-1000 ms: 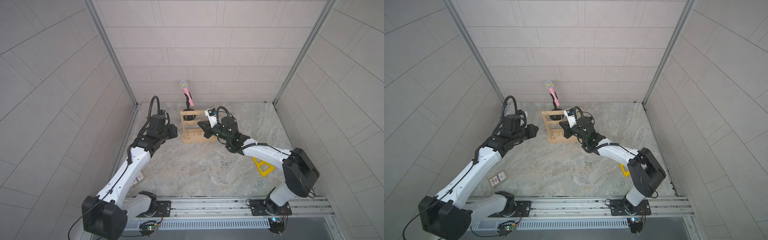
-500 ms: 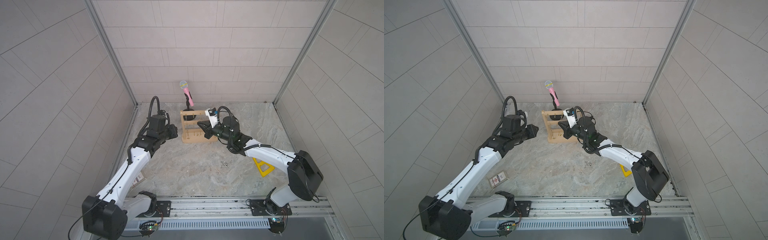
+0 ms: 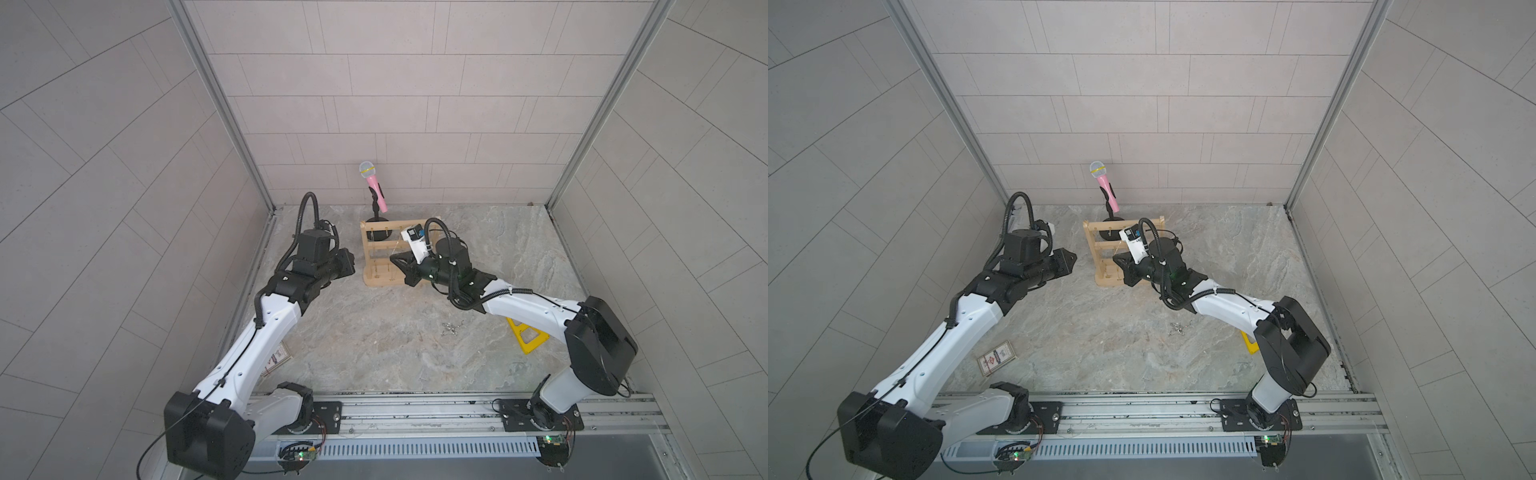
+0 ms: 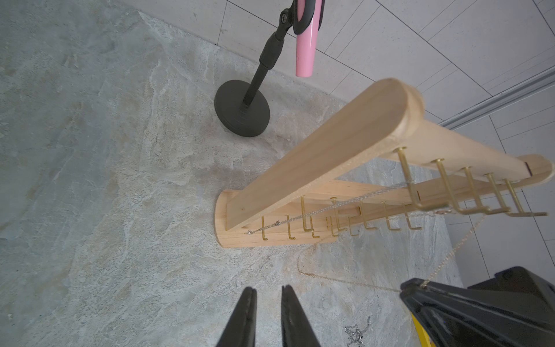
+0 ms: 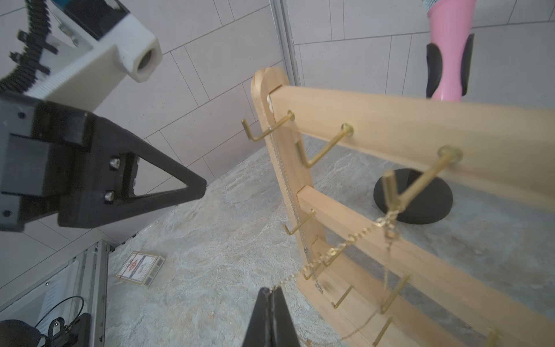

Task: Hang the necklace on the jewelry display stand
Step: Hang the necklace on the stand.

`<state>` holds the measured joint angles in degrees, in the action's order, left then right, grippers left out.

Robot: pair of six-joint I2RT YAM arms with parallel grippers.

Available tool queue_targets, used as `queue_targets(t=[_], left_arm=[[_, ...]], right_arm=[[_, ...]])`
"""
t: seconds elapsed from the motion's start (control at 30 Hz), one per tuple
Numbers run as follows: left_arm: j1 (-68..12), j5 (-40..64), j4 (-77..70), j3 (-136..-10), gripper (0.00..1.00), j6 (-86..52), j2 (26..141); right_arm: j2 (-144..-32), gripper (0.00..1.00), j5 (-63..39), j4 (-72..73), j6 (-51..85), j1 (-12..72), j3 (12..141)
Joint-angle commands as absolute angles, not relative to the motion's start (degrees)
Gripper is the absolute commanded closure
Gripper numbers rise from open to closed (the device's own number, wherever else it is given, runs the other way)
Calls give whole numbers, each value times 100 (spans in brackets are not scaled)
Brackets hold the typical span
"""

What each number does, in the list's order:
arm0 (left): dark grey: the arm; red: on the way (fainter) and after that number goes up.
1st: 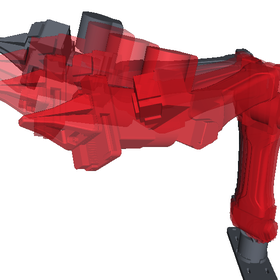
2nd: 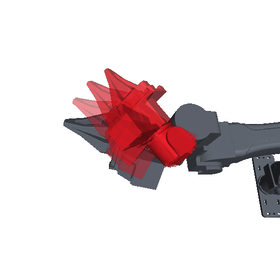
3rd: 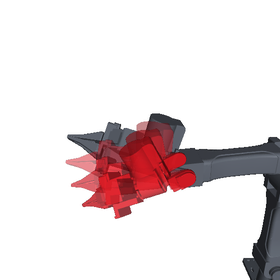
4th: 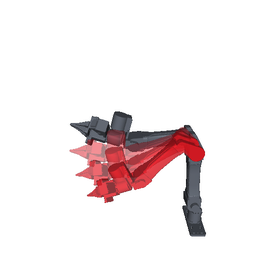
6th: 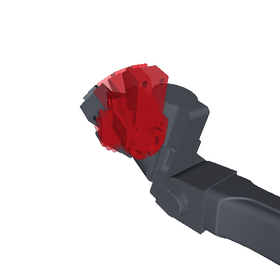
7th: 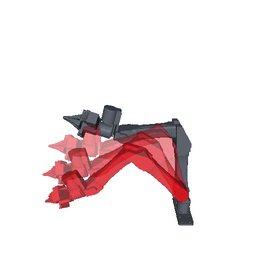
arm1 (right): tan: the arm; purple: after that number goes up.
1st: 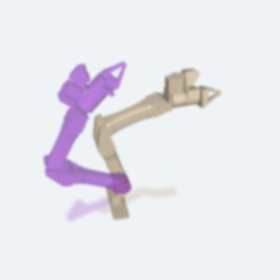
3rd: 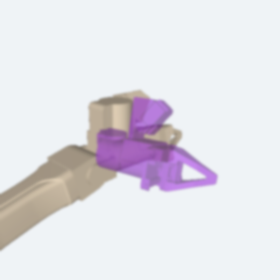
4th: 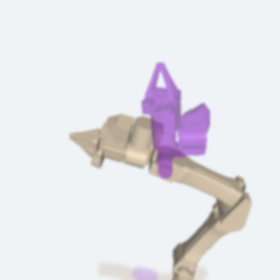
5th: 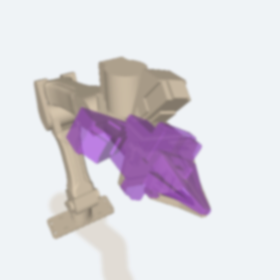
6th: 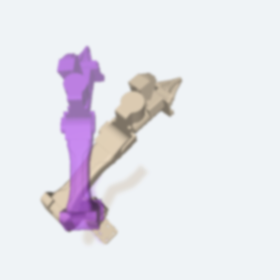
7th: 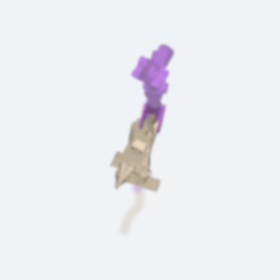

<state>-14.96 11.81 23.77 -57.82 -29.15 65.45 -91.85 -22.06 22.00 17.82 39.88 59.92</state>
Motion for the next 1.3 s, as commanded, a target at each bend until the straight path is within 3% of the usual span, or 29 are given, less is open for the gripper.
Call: queue_targets(t=[0.0, 0.43, 0.73, 1.27], left_arm=[[-1459, 1191, 2266, -5704, 79, -2964, 6499], [-1448, 1214, 2257, -5713, 80, -2964, 6522], [-1446, 1220, 2259, -5714, 80, -2965, 6535], [-1433, 1225, 2259, -5711, 80, -2962, 6558]], right_arm=[[-9304, 100, -2152, 2084, 1696, 4009, 6132], [-9483, 98, -1978, 2021, 1670, 4018, 6119], [-9447, 87, -1875, 2043, 1661, 4021, 6109], [-8889, 85, -1722, 1914, 1547, 3785, 5776]])
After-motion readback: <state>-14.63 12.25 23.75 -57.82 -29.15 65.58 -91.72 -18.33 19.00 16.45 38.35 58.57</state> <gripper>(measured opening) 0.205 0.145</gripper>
